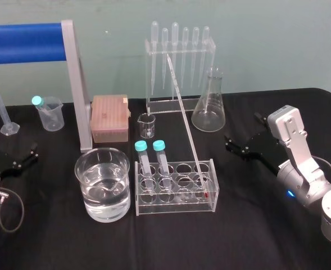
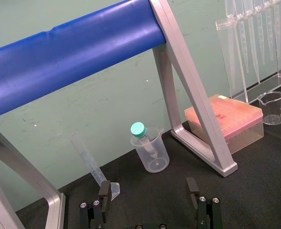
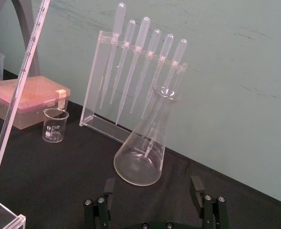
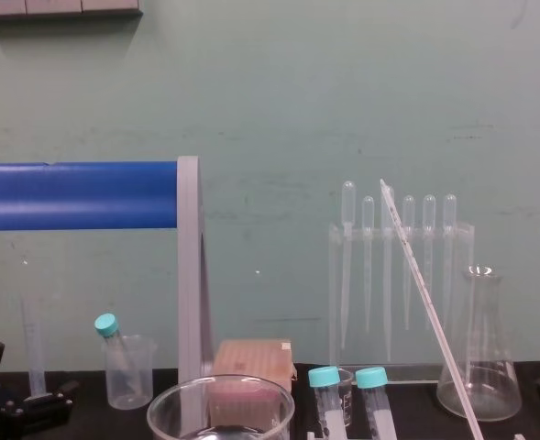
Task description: Hold the thermometer with one hand and immerse one end into the beaker, then reinsert it into the test tube rack.
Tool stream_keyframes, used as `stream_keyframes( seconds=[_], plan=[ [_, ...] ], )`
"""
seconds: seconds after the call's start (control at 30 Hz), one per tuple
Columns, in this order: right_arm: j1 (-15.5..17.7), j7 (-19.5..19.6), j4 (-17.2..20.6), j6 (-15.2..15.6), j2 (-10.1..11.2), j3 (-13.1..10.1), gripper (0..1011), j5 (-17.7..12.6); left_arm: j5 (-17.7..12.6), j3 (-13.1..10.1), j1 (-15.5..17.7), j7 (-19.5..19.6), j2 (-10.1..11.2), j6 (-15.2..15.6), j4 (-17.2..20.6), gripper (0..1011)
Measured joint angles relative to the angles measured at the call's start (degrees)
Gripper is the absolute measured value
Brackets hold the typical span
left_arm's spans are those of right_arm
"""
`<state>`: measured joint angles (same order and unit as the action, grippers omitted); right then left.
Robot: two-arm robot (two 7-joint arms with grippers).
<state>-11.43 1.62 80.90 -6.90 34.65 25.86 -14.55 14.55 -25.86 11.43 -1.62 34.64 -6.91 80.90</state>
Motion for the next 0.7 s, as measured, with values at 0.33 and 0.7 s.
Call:
stream_keyframes(
  seconds=[0.33, 0.7],
  plan=[
    [0.00, 0.00, 0.00, 0.00, 0.00, 0.00, 1004, 0.00, 0.00, 0.00, 0.00, 0.00, 0.00, 0.00, 0.00, 1008],
    [0.00, 0.00, 0.00, 0.00, 0.00, 0.00, 1004, 0.00, 0.00, 0.00, 0.00, 0.00, 0.00, 0.00, 0.00, 1008]
  ],
)
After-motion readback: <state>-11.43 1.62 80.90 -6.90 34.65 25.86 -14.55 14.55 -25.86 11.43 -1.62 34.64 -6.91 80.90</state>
